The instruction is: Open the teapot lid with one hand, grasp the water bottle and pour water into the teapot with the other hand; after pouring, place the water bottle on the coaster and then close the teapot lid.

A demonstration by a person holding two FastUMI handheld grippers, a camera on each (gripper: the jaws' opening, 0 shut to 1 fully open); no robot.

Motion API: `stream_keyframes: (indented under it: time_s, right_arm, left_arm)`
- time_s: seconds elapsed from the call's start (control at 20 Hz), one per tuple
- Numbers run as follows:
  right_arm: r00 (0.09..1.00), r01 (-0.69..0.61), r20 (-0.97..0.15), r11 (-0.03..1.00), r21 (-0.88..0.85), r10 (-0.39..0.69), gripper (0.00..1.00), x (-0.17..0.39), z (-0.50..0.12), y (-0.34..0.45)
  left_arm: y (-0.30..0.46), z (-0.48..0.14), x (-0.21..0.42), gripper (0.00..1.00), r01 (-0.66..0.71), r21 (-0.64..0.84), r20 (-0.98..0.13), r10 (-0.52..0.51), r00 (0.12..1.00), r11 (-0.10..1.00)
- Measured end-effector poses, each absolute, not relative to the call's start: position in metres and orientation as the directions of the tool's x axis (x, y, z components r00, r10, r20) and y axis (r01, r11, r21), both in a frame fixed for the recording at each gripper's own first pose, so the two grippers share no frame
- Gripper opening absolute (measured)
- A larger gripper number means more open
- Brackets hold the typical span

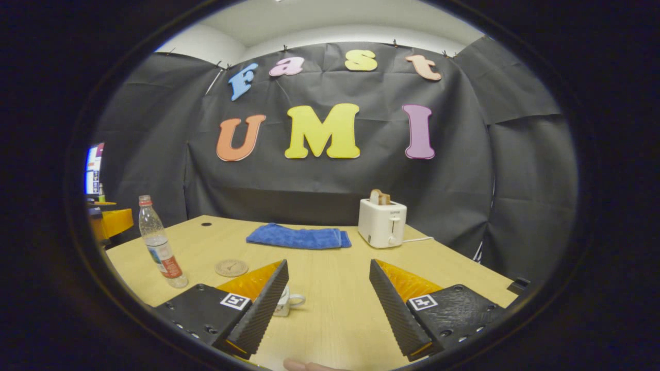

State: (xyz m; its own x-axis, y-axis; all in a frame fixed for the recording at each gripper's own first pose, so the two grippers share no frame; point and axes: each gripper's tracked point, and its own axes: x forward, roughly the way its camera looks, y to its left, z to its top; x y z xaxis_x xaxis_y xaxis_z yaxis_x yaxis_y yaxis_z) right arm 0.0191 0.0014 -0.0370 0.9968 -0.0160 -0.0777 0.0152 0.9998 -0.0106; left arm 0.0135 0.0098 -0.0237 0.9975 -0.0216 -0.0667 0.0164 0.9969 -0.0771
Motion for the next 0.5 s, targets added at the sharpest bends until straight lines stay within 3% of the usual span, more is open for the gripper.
stream_keyframes:
  time_s: [0.5]
  right_arm:
    - [0.991, -0.027, -0.129, 0.998, -0.065, 0.018, 0.95, 0.059, -0.08, 0.051]
  left_arm:
    - [0.03, -0.04, 0.022, 1.0, -0.025, -0.116, -0.103, 0.013, 0.995, 0.993]
